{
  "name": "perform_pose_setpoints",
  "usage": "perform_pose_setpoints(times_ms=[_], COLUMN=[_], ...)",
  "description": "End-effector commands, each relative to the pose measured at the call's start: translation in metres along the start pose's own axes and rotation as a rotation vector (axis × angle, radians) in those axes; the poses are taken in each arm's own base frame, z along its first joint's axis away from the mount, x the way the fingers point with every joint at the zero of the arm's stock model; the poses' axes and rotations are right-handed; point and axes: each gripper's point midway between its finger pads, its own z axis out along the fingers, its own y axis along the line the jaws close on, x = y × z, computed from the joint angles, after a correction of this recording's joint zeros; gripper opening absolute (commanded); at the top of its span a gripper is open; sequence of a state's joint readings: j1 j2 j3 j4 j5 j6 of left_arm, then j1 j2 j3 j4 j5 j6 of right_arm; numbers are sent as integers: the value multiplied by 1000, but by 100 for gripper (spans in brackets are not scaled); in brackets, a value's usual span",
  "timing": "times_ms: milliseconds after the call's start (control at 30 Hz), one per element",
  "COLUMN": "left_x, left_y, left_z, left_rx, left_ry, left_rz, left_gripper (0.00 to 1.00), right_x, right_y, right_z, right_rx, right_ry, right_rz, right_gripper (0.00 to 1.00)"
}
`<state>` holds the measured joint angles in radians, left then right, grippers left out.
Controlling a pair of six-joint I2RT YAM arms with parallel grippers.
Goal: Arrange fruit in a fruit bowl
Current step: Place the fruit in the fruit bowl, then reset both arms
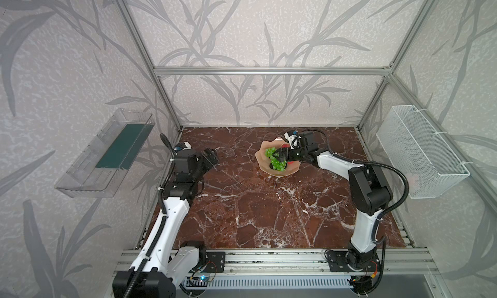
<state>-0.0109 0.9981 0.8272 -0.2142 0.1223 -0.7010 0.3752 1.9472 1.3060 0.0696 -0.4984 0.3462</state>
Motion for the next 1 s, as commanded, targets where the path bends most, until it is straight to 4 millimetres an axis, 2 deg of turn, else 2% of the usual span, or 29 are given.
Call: perform_pose_setpoints(times_ms=[0,167,233,367,433,533,567,600,733,800,900,967], left_x=[-5,-3,-2,-2,-3,-7,-10,-15,-33,-37,-34,-30], left_y=[-27,-51,-53,-52,-50,-44,-39,-33,10,37,66,81], left_z=[-3,-10,-11,-12,-13,-15,-16,-18,-27,-28,-23,-18], left_rx=[133,253,269,263,253,221,194,159,-57,-183,-280,-340], left_ry=[2,26,32,25,17,-15,-39,-73,-236,-306,-400,-410], left_rz=[64,124,130,132,139,164,179,199,269,319,384,387], left_gripper=[97,97,97,97,97,97,97,97,98,99,100,100], right_x=[-40,-54,-58,-61,-67,-73,-72,-73,-51,-33,-5,16], right_y=[38,54,56,55,61,58,54,56,22,-10,-53,-79], right_z=[-24,-34,-35,-39,-50,-71,-80,-97,-141,-170,-211,-231], right_rx=[-149,-313,-357,-316,-297,-168,-120,-72,188,349,560,713], right_ry=[-129,-195,-209,-215,-237,-249,-254,-284,-319,-350,-436,-443], right_rz=[-2,65,108,80,45,-20,-48,-84,-147,-119,-115,-135], right_gripper=[99,99,99,99,99,99,99,99,99,99,99,99])
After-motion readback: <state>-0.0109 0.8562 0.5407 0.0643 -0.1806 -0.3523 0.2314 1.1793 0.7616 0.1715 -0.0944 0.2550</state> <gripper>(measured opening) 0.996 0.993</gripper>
